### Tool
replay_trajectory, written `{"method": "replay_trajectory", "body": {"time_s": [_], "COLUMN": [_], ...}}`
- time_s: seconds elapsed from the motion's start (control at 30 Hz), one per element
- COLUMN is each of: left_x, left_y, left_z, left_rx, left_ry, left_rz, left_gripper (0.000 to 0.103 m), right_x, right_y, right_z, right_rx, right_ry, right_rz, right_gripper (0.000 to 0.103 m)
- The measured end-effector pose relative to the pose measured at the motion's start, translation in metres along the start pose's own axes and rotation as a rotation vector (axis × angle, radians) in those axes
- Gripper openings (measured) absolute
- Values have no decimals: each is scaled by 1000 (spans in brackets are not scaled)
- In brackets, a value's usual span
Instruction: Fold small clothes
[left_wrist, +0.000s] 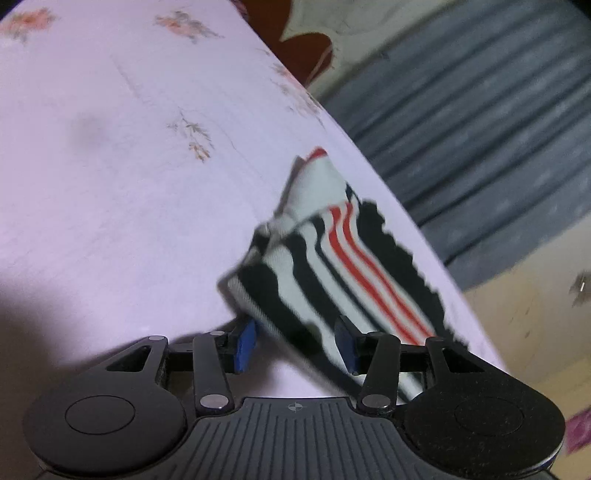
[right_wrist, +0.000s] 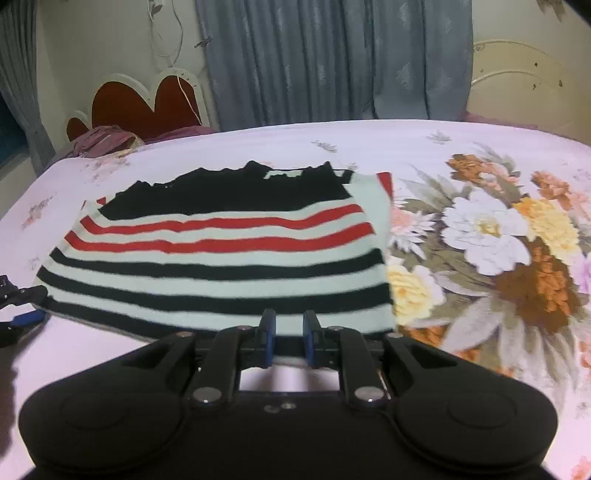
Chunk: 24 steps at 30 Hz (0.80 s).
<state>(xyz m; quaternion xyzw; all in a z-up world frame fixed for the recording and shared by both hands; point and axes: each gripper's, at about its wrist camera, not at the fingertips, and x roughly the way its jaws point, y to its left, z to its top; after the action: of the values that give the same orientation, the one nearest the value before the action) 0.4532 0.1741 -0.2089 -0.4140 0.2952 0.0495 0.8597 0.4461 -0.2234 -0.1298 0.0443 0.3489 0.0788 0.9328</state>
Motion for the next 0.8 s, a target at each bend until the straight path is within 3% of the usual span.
{"method": "replay_trajectory", "body": {"time_s": [0.3, 0.5, 0.57, 0.63, 0.73, 0.8], "left_x": [36, 48, 39, 32, 46, 51], "left_y": [3, 6, 6, -1, 6, 18], "left_z": [18, 31, 34, 36, 35, 35], "left_rx": [-85, -98, -129, -107, -86, -151], "left_ry": [-57, -43, -50, -72, -24, -15], "left_rz": [-42, -47, -95, -140, -64, -95], "left_gripper": [48, 25, 23, 23, 23, 23], "right_x": [48, 83, 89, 95, 118, 127], "right_y": [40, 78, 87, 97, 104, 106], "right_z": [39, 63, 68, 70, 64, 54], "right_rx": [-9, -60, -73, -105, -145, -157], "right_ry": [2, 5, 3, -4, 66, 68], "right_rz": [65, 90, 95, 83, 28, 7], "right_gripper": [13, 10, 8, 8, 4, 3]}}
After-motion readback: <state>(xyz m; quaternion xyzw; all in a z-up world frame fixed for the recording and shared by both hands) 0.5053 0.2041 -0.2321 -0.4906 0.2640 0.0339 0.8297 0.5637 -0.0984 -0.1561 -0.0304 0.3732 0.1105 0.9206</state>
